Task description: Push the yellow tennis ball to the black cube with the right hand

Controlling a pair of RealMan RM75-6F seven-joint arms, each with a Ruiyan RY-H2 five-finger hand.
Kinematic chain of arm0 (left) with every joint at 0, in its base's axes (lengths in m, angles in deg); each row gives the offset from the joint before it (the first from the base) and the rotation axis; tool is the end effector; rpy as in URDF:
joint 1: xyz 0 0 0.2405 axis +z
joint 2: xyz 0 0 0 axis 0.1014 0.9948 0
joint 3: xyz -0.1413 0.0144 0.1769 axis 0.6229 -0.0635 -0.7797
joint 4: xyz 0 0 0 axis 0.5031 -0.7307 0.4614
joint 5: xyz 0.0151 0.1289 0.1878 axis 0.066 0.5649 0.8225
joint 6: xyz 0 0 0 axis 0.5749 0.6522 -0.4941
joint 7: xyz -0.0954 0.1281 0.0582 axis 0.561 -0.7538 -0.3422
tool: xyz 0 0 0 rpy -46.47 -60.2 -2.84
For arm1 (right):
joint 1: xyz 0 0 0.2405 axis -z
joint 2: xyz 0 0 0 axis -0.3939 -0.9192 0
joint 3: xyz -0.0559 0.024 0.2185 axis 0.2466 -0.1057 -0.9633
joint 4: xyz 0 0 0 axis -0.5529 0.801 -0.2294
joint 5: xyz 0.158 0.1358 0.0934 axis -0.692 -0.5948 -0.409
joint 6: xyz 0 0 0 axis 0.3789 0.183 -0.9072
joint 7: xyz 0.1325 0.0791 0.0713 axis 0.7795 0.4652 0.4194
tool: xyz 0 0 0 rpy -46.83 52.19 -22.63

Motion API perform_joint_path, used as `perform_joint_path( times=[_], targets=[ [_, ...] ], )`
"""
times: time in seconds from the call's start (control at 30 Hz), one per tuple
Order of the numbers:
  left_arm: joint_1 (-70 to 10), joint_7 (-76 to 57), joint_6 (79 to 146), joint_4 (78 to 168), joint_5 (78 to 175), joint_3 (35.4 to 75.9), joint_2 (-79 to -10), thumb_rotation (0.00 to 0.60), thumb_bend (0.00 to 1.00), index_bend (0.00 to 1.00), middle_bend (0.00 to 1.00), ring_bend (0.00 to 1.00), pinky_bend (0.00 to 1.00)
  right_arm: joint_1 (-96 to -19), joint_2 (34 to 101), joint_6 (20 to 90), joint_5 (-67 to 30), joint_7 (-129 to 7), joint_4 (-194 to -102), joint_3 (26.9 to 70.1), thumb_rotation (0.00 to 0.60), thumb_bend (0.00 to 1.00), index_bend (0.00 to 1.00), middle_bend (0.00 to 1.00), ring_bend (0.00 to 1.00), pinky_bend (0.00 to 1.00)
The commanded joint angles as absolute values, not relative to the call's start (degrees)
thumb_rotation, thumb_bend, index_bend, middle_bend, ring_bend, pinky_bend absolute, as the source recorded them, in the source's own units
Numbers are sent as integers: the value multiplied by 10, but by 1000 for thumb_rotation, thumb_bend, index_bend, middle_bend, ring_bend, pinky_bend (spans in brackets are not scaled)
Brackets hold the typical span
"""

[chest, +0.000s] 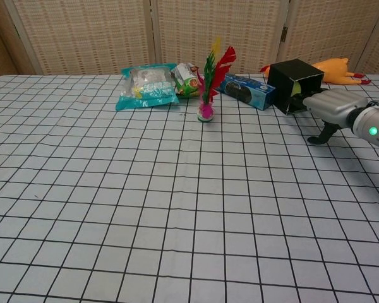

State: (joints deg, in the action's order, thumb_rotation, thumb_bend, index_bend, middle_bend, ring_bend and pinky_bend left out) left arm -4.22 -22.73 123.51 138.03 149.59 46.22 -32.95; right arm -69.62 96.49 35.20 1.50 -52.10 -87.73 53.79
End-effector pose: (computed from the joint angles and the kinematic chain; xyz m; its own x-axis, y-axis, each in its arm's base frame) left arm -0.2956 0.2126 0.0613 0.5682 0.1885 0.8010 0.8227 -0.1095 -0.5578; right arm -0.2582 -0.4505 -0.0315 0.7194 -0.1703 0.6734 -0.6921 -0.2570 0.6745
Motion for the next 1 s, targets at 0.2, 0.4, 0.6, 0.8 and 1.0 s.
perform_joint_path(
  times=[0.2, 0.4, 0.6, 0.8, 1.0],
  targets=[
    [-39, -220, 1249, 1388, 1509, 460, -324, 600, 525, 303, 368, 312, 523, -671, 933, 371, -5, -563, -953, 523, 600, 213, 111, 0, 0, 46],
    [-33, -213, 1271, 1400, 1531, 457, -315, 600, 525, 303, 367, 312, 523, -601, 831, 444, -50, -759, -1186, 504, 600, 213, 163, 0, 0, 46],
    [-26, -214, 1298, 1418, 1560, 451, -304, 600, 525, 303, 367, 312, 523, -522, 700, 541, -102, -931, -1512, 506, 600, 213, 163, 0, 0, 47],
    [-19, -210, 1322, 1432, 1586, 446, -295, 600, 525, 303, 368, 312, 522, -456, 634, 650, -80, -1010, -1674, 544, 600, 211, 156, 0, 0, 47],
    [-13, -208, 1339, 1441, 1608, 442, -289, 600, 525, 303, 368, 312, 523, -406, 601, 714, -34, -978, -1692, 578, 600, 212, 129, 0, 0, 47]
  ],
)
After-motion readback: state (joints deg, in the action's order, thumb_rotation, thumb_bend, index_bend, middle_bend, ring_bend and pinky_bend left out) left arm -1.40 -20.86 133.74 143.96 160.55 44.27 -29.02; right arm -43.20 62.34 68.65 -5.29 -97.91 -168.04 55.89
